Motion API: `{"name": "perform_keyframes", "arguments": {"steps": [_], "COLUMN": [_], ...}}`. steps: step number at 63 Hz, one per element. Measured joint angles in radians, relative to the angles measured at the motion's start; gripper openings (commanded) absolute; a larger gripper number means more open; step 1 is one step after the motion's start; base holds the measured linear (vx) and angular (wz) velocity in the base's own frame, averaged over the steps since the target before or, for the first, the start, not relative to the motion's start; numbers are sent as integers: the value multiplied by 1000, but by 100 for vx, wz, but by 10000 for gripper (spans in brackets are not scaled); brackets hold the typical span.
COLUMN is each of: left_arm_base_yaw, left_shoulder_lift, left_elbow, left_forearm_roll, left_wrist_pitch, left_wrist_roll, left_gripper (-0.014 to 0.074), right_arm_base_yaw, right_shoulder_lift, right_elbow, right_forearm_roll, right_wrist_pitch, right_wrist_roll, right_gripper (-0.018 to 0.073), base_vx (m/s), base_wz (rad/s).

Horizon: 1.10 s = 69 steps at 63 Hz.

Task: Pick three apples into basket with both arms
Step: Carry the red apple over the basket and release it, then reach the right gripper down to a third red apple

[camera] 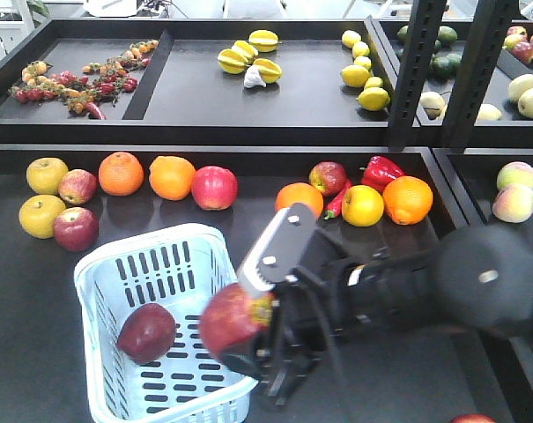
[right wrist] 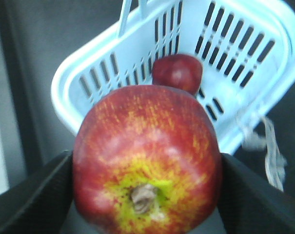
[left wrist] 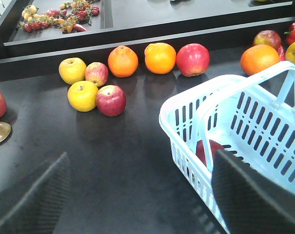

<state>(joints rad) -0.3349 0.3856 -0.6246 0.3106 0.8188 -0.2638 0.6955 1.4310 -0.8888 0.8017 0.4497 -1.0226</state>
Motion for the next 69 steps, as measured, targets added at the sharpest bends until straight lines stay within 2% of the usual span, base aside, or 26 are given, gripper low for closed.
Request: {"name": "perform_keyframes", "arguments": {"steps": [8,23,28,40,58,64,69], "left_arm_base_yaw": [0,0,0,0,0,0,0], "left_shoulder_lift": [0,0,0,0,0,0,0], "left_elbow": [0,0,0,0,0,0,0], "left_forearm_roll": [0,0,0,0,0,0,0], "left_wrist_pitch": [0,0,0,0,0,0,0], "left_wrist_roll": [0,0,0,0,0,0,0], "left_gripper": [569,569,569,569,569,569,569], "right_arm_base_yaw": [58,75,75,75,71,33,-47], "right_shoulder_lift": [69,149,150,150,119,91,70], "right_elbow": [0,0,0,0,0,0,0], "right_forearm_roll": [31,62,73,103,95,41,-39], "right_wrist_pitch": [-111,-155,-164,-192,-164,-117,-52], "right_wrist_roll": [-22,-46,-46,-46,-3,68,155], "right_gripper": [410,659,707,697,654,653,652], "base_vx": [0,0,0,0,0,0,0], "base_wz": [0,0,0,0,0,0,0]}}
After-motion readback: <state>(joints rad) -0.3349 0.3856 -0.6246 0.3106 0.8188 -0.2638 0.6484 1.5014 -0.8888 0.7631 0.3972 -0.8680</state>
